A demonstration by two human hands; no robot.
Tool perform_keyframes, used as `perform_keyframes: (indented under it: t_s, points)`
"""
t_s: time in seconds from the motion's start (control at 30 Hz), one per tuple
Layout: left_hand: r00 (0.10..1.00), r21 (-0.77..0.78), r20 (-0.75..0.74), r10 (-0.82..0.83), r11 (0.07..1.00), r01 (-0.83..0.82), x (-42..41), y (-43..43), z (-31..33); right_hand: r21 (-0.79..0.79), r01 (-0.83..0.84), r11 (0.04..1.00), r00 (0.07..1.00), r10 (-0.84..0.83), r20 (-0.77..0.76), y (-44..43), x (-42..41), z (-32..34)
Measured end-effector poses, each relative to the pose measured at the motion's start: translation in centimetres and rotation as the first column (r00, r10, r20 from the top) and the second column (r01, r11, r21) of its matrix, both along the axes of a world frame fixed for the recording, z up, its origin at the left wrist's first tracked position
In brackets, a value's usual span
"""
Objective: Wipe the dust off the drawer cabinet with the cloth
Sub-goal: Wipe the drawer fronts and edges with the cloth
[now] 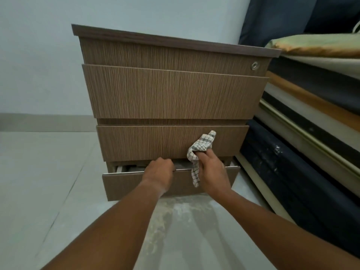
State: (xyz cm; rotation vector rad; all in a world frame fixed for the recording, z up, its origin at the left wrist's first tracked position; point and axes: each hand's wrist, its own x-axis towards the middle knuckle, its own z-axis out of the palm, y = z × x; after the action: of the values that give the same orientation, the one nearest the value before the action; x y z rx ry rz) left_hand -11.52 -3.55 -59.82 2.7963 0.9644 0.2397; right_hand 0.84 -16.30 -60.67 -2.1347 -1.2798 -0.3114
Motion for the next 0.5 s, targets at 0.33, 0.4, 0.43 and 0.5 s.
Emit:
perform_keyframes:
  t_s: [0.33,0.4,0.43,0.5]
  points:
    - [0.995,-0.025,0.092,0.048,0.999,-0.046,0.1,0.6,0.2,-0.229,-0.019,0.973,1.0,0.02,0.002,0.4,-0.8,-2.2]
    - [0.992,-0.015,0.111,0.059,0.998,-0.058,0.2,0.6,0.2,-0.191,-0.072,0.979,0.997,0.076,0.014,1.2,-1.8,-2.6]
    - [0.991,-0.014,0.12,0.061,0.998,-0.06,0.2,0.8,0.2,-0.173,-0.096,0.98,0.995,0.101,0.019,1.6,-2.2,-2.8]
    - [0.989,-0.031,0.136,0.067,0.998,-0.063,0.1,1.2,0.1,-0.156,-0.116,0.981,0.99,0.127,0.063,2.5,-3.0,-3.5]
